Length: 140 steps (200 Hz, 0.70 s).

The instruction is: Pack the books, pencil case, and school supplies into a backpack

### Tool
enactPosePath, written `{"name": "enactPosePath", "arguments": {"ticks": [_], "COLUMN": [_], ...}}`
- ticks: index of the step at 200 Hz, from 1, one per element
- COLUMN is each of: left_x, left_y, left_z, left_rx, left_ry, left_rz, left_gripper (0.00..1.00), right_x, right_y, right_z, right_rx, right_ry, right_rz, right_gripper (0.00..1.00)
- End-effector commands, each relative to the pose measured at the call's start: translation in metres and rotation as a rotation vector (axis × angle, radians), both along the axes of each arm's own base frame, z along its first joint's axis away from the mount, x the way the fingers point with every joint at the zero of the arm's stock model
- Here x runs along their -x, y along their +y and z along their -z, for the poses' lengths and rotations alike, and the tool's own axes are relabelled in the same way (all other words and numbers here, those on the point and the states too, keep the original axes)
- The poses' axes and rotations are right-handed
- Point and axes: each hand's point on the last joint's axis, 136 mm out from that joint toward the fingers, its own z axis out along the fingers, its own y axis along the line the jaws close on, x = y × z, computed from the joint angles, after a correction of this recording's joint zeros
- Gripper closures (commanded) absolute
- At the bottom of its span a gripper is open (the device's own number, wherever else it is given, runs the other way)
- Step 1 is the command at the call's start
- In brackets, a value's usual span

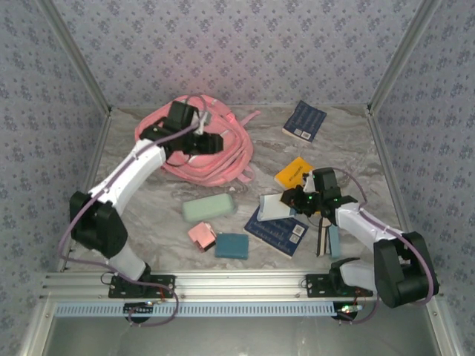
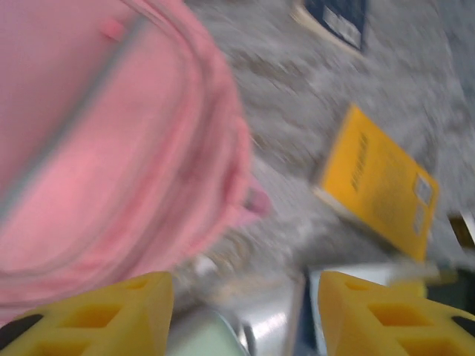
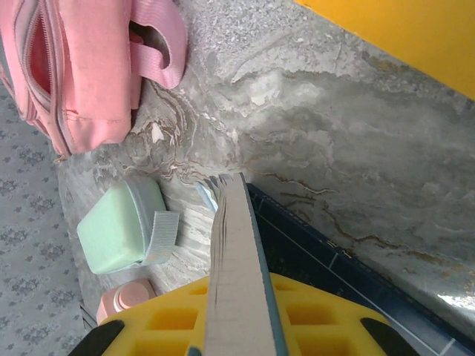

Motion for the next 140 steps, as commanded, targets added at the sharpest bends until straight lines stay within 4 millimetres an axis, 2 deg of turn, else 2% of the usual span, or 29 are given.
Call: {"name": "enactPosePath", "arguments": {"ticks": [1,22,42,74,80,107,128,131,140], "left_x": [-0.035,-0.068,-0.088,-0.099,-0.105,-0.104,-0.099,-0.094,-0.09], "left_y": [0.027,0.036,0.026,0.017,0.015,0.009,0.003,0.003,0.002], "left_z": [0.027,0.04,0.058,0.08,0.074,0.088,0.095,0.103,0.107], "left_rx": [0.003,0.08,0.112,0.117,0.127,0.165,0.201,0.2,0.205], "left_ry": [0.071,0.101,0.149,0.21,0.197,0.233,0.255,0.278,0.291], "left_rz": [-0.038,-0.046,0.021,0.083,0.091,0.117,0.141,0.142,0.148], "left_gripper": [0.49,0.49,0.52,0.52,0.52,0.54,0.6,0.61,0.62], "right_x": [-0.008,-0.005,-0.004,0.0,0.0,0.001,0.001,0.001,0.001], "right_y": [0.006,0.011,0.019,0.019,0.019,0.018,0.015,0.015,0.014], "right_z": [-0.029,-0.047,-0.057,-0.061,-0.062,-0.06,-0.058,-0.058,-0.056], "right_rx": [-0.041,-0.066,-0.107,-0.122,-0.129,-0.143,-0.146,-0.148,-0.153], "right_ry": [-0.145,-0.21,-0.204,-0.194,-0.194,-0.182,-0.177,-0.176,-0.172], "right_rz": [-0.012,-0.054,-0.096,-0.103,-0.104,-0.108,-0.106,-0.104,-0.103], "right_gripper": [1.0,1.0,1.0,1.0,1.0,1.0,1.0,1.0,1.0]}}
